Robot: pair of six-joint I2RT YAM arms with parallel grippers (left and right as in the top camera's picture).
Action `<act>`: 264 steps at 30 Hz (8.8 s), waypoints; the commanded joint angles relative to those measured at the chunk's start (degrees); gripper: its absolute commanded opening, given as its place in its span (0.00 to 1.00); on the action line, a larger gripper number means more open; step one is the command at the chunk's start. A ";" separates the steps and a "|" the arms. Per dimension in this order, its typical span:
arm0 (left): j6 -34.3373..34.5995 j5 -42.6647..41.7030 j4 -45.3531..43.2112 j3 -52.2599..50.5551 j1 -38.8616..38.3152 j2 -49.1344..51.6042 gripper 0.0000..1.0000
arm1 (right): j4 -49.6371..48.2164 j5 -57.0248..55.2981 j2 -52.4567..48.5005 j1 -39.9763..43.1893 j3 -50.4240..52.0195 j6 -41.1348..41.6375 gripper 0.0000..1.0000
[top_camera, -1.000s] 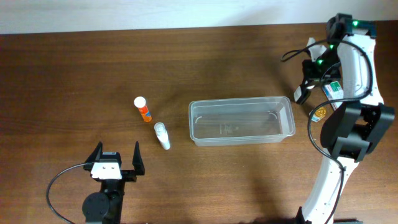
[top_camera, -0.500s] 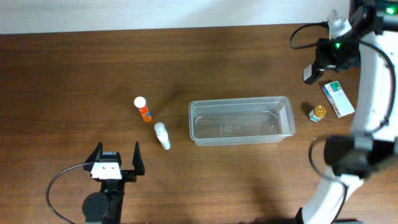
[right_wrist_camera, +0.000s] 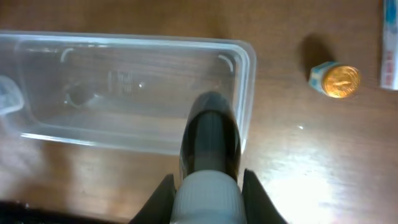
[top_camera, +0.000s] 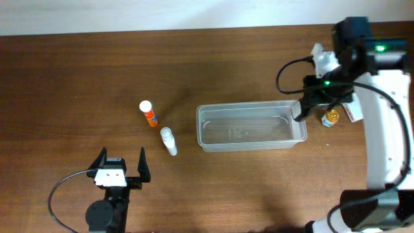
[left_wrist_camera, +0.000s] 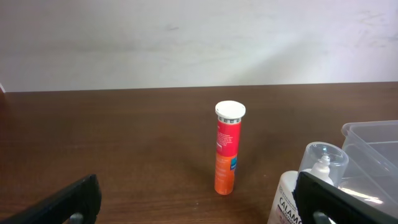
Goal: Pack container
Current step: 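Carry the brown bottle into the container's right end and release, then move the right gripper to the Panadol box and grasp it, then carry the Panadol box into the container and release it flat, then move the right gripper to the amber jar and grasp it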
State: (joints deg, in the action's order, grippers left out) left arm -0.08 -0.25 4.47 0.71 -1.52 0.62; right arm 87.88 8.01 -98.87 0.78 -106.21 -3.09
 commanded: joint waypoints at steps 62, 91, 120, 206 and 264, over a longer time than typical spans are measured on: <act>-0.85 -0.87 0.20 -0.20 0.24 -0.28 0.99 | -7.67 -5.09 -3.85 12.57 -13.84 -12.68 0.72; -0.85 -0.87 0.20 -0.20 0.24 -0.28 0.99 | -22.29 -4.37 -36.26 28.68 -9.11 -32.85 0.94; -0.85 -0.87 0.20 -0.20 0.24 -0.28 0.99 | -16.55 -2.23 -39.39 28.46 -16.17 -19.63 0.45; -0.85 -0.87 0.20 -0.20 0.24 -0.28 0.99 | -16.83 5.27 -11.21 -20.26 13.81 -46.69 0.36; -0.85 -0.87 0.20 -0.20 0.24 -0.28 0.99 | -18.29 -5.29 -21.29 18.67 6.91 17.55 0.98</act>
State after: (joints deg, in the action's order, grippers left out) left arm -0.05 -0.25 4.47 0.71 -1.52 0.62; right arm 70.78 3.88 -118.41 20.38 -101.51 13.56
